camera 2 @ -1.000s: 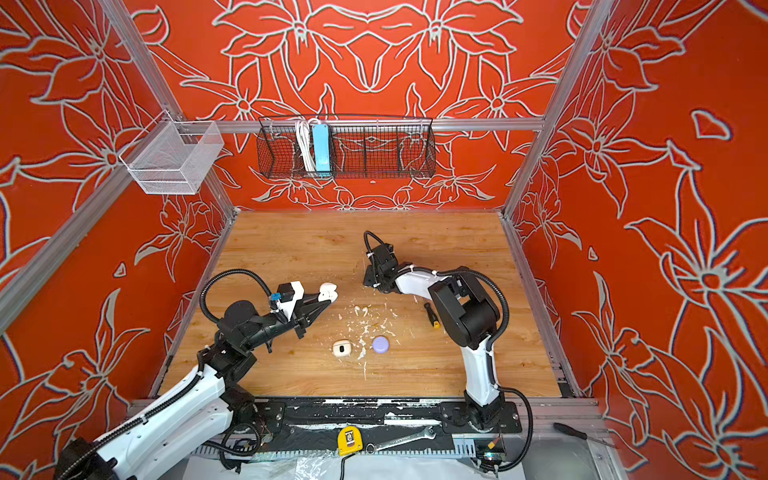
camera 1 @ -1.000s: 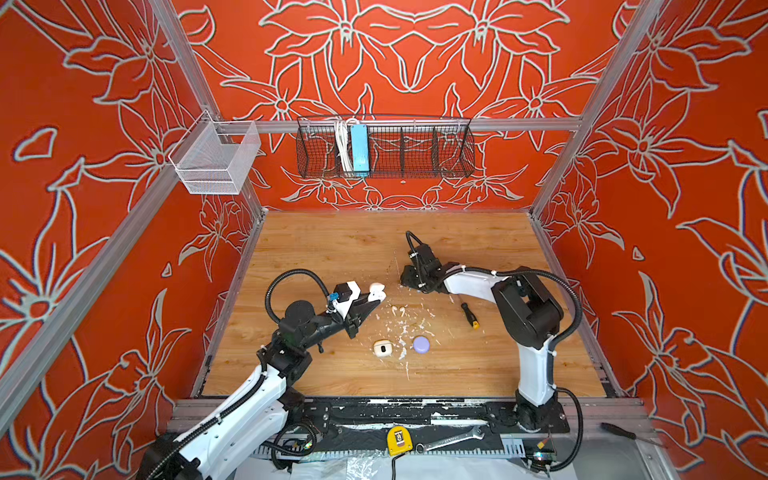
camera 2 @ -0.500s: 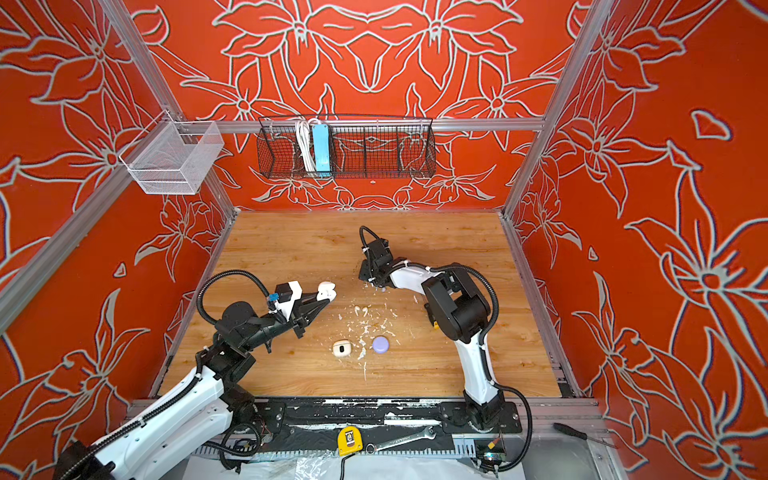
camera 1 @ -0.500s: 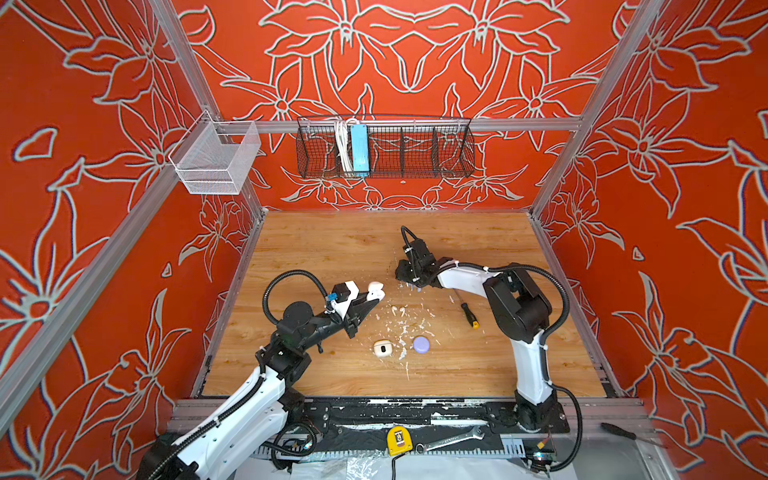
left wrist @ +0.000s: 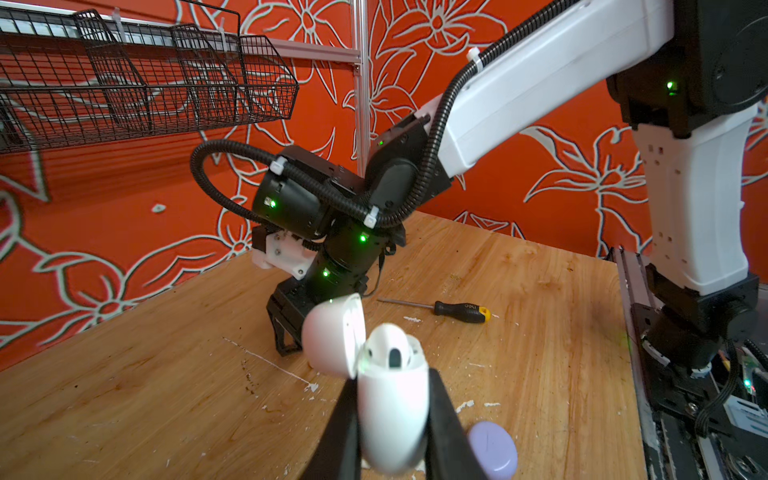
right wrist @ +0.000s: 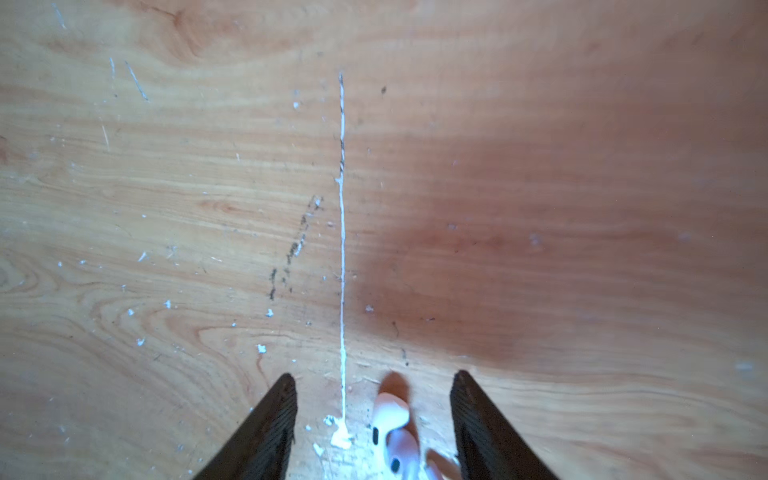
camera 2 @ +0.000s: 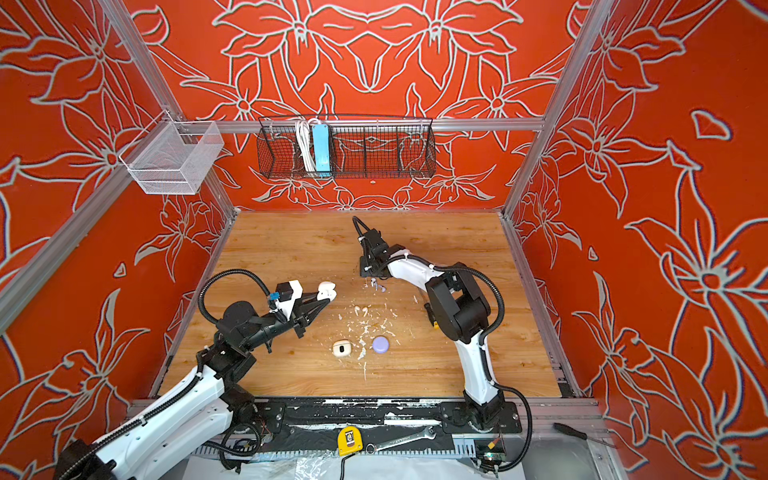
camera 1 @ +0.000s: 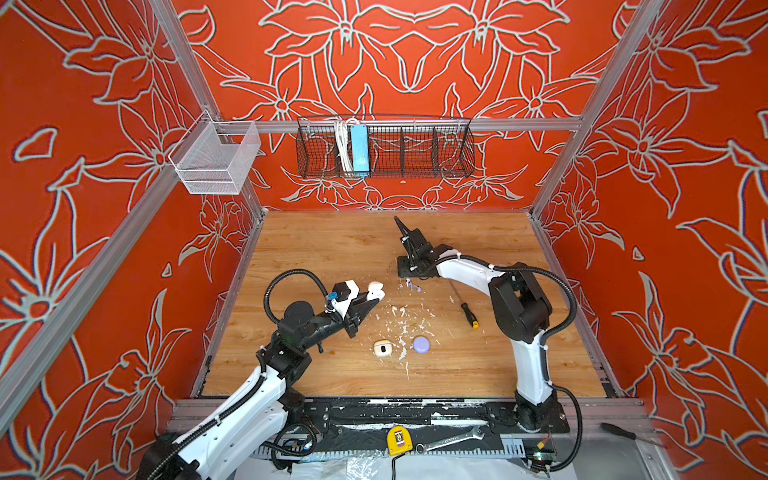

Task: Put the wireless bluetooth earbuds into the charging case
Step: 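Lower the open right gripper onto a white earbud on the table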

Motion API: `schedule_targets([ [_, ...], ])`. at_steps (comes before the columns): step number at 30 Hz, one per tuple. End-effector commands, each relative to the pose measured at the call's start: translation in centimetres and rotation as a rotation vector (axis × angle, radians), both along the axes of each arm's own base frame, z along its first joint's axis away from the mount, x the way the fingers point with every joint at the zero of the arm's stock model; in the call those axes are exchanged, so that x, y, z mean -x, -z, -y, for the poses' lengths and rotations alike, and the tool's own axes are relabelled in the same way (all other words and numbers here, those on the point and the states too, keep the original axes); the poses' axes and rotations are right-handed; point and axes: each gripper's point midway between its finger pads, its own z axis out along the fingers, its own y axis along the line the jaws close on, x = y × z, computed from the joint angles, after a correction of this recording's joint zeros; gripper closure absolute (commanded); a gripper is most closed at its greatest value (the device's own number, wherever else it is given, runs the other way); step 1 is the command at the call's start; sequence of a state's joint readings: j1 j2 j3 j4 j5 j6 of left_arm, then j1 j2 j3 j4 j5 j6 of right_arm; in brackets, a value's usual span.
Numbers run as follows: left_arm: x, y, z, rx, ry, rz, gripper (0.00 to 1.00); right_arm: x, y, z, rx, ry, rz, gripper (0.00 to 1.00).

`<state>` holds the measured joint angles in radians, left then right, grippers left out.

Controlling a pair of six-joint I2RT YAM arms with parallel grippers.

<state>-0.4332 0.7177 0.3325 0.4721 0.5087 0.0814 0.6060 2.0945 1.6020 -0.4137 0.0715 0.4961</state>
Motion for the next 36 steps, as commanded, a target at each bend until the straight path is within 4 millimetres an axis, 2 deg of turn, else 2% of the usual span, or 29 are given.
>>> schedule_targets([
  [1, 0.2, -0.7, -0.2, 0.021, -0.01, 0.03, 1.0, 1.5, 2.1, 1.7, 0.178, -0.066, -0.102, 0.39],
  [10, 0.0, -0.8, -0.7, 0.033, -0.047, 0.031, 1.0, 2.1, 3.5, 1.4, 0.314, -0.101, -0.161, 0.43],
  [15, -0.1, -0.8, -0.8, 0.034, -0.05, 0.03, 1.0, 2.3, 4.3, 1.1, 0.324, -0.115, -0.186, 0.44],
  [22, -0.1, -0.8, -0.8, 0.035, -0.052, 0.03, 1.0, 2.5, 4.9, 1.1, 0.338, -0.118, -0.2, 0.54],
  [36, -0.1, -0.8, -0.8, 0.035, -0.056, 0.031, 1.0, 2.9, 6.2, 0.4, 0.307, -0.125, -0.236, 0.62],
])
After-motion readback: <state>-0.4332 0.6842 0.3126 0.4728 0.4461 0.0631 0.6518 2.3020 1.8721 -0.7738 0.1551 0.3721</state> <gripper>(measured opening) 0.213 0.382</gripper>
